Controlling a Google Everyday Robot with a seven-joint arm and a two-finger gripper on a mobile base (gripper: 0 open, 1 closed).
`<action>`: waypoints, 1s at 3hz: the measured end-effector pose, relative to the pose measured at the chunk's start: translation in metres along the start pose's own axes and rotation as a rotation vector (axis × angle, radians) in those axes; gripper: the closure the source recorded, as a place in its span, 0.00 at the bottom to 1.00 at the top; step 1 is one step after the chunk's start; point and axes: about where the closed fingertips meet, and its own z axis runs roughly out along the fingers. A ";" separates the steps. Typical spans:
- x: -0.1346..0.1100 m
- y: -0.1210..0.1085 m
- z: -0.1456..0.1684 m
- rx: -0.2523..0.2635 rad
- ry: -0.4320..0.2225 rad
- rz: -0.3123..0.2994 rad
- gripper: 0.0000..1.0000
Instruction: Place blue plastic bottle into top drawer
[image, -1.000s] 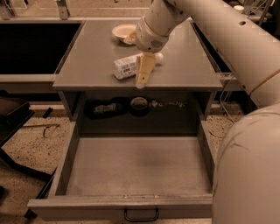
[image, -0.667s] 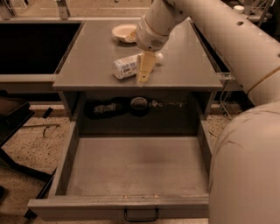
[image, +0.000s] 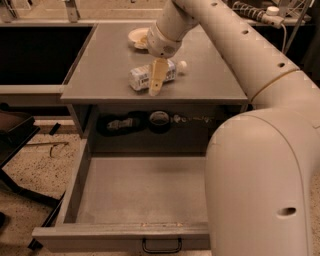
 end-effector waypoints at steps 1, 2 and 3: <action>0.007 -0.010 0.013 -0.018 -0.007 0.003 0.00; 0.018 -0.019 0.013 -0.018 0.009 0.014 0.00; 0.030 -0.025 0.012 -0.014 0.019 0.032 0.00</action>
Offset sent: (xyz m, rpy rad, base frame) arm 0.0541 -0.0250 0.0039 -0.0355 0.0159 -0.0353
